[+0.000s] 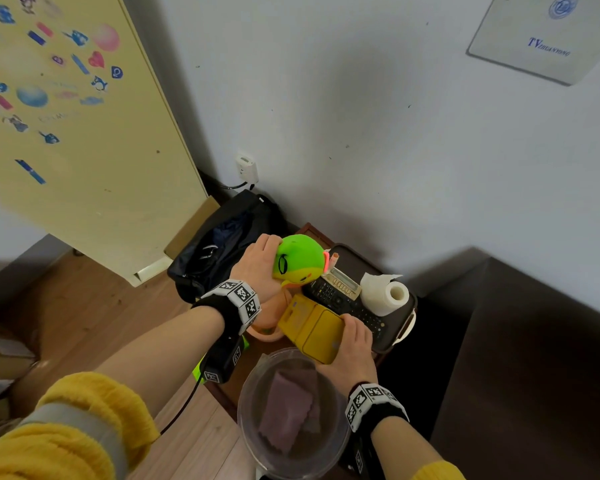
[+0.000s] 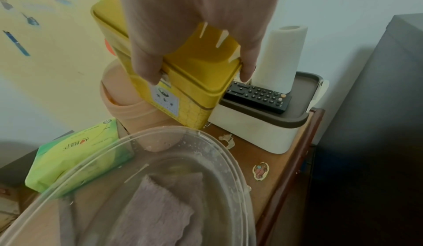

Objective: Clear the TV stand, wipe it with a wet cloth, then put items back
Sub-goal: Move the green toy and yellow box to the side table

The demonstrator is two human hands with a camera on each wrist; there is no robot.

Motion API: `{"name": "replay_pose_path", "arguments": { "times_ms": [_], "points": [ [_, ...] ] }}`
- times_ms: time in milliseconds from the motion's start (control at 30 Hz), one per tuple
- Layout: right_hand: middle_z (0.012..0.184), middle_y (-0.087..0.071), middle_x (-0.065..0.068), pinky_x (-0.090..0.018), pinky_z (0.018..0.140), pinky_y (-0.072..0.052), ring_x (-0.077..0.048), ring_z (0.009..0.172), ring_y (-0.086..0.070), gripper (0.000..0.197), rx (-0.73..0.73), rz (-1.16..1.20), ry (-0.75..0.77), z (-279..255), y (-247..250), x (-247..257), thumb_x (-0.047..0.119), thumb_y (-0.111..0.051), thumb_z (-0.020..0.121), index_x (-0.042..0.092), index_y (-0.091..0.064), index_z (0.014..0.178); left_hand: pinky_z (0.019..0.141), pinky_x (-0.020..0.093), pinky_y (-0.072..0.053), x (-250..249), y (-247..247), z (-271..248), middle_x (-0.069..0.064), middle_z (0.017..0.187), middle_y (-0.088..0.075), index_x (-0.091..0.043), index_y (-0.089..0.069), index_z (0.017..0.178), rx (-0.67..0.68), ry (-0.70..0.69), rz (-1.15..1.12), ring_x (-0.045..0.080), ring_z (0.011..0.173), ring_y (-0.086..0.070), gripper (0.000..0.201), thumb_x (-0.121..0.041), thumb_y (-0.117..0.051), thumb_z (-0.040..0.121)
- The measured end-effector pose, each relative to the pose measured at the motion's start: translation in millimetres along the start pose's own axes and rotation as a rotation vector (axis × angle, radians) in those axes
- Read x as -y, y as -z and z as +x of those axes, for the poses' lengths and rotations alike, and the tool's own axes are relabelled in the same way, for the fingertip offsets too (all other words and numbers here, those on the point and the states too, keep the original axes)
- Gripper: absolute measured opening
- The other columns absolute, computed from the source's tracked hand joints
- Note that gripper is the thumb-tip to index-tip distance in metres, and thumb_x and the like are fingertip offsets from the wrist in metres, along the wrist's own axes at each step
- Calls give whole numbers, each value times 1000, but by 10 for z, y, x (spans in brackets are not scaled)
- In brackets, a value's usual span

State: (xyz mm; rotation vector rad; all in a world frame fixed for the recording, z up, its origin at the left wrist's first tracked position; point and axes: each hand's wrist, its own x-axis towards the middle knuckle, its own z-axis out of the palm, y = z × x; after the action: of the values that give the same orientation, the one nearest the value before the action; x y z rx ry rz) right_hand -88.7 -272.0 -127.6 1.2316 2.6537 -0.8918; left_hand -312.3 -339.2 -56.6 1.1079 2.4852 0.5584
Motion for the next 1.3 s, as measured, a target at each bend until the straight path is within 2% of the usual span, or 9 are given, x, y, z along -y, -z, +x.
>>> {"name": "replay_pose_path", "arguments": {
  "times_ms": [200,333,567,733,833,933,1033,1133,1300],
  "points": [
    [146,-23,0,-31,106,-35,-21,135,-19,105,50,-63,2,16,45,15,49,-76,65,19,-15,145,79,47,-50,50,-17,55,2,119,-45,-19,-43,122,-11,5,7,28,106,-50,57,-22,-70,72],
    [146,-24,3,-32,107,-35,-18,135,-19,105,19,-27,-13,23,136,27,56,-76,64,22,-17,144,75,45,-49,30,29,65,2,119,-44,-18,-42,122,-1,25,46,27,107,-48,56,-21,-68,73],
    [143,-29,5,-38,96,-45,-18,132,-28,98,-4,-51,-26,120,622,234,57,-71,65,25,-19,143,80,46,-48,-106,222,154,9,116,-47,-13,-42,119,-37,105,31,32,104,-52,62,-41,-72,72],
    [143,-30,4,-35,107,-37,-19,133,-27,97,-41,-171,236,496,947,414,51,-72,66,23,-21,145,79,46,-47,-188,385,292,9,117,-46,-12,-42,117,-93,154,32,35,108,-52,67,-48,-74,70],
    [146,-30,1,-40,103,-42,-23,136,-24,95,-12,-278,382,838,1073,541,46,-73,68,21,-23,145,82,45,-45,-162,488,399,12,117,-47,-10,-43,117,-134,187,35,37,108,-52,64,-44,-72,71],
    [148,-30,-2,-51,109,-31,-28,140,-21,93,57,-420,530,1197,1128,654,38,-75,69,22,-25,145,81,46,-47,-86,564,482,11,117,-47,-10,-43,116,-135,216,65,36,108,-52,60,-39,-71,71],
    [152,-23,2,-66,111,-15,-26,146,-5,87,114,-526,600,1482,1107,774,29,-71,76,26,-20,147,82,45,-48,-10,577,524,10,117,-47,-11,-43,118,-138,257,96,34,108,-52,59,-37,-70,72],
    [156,-13,6,-76,103,-4,-28,146,8,91,125,-613,592,1699,1030,867,16,-69,78,32,-12,148,85,46,-48,111,545,548,12,117,-48,-9,-43,117,-154,310,85,36,107,-52,58,-34,-70,71],
    [159,-3,8,-80,100,-3,-33,145,15,95,151,-633,524,1978,800,942,14,-68,80,36,-6,148,87,45,-46,386,430,509,12,117,-47,-8,-42,118,-137,361,106,36,107,-52,62,-33,-71,69]
  ]
}}
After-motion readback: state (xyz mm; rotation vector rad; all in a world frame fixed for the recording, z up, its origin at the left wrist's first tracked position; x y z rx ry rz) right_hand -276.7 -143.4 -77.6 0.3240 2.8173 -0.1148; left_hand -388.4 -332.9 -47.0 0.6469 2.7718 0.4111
